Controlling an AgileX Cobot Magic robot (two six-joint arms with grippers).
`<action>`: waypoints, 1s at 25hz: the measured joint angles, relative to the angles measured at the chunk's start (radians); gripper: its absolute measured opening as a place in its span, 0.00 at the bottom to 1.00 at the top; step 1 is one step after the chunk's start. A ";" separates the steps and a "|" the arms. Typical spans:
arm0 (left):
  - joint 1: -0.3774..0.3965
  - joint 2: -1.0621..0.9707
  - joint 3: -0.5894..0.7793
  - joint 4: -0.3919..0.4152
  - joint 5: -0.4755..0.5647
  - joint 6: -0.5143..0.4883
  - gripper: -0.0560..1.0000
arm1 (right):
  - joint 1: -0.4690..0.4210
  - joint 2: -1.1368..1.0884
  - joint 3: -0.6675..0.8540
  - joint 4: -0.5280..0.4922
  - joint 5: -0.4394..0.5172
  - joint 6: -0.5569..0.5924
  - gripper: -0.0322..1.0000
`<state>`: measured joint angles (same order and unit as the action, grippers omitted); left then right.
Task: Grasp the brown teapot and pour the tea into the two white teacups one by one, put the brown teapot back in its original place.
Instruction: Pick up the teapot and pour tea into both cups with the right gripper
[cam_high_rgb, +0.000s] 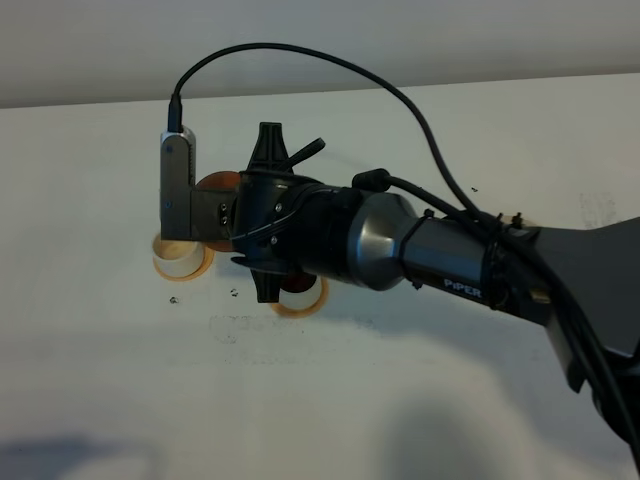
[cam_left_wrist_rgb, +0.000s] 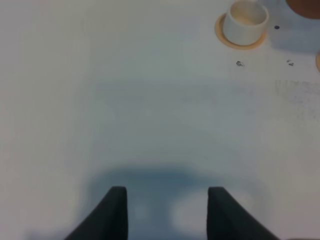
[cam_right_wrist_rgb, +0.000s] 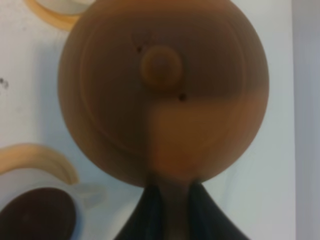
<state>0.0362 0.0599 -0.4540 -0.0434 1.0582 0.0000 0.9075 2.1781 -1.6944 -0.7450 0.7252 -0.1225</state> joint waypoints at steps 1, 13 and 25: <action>0.000 0.000 0.000 0.000 0.000 0.000 0.41 | 0.002 0.007 0.000 -0.005 0.000 -0.001 0.14; 0.000 0.000 0.000 0.000 0.000 0.000 0.41 | 0.004 0.045 -0.007 -0.110 -0.016 0.017 0.14; 0.000 0.000 0.000 0.000 0.000 0.000 0.41 | 0.004 0.079 -0.018 -0.206 -0.037 0.040 0.14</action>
<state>0.0362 0.0599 -0.4540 -0.0434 1.0582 0.0000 0.9120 2.2573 -1.7125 -0.9510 0.6880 -0.0828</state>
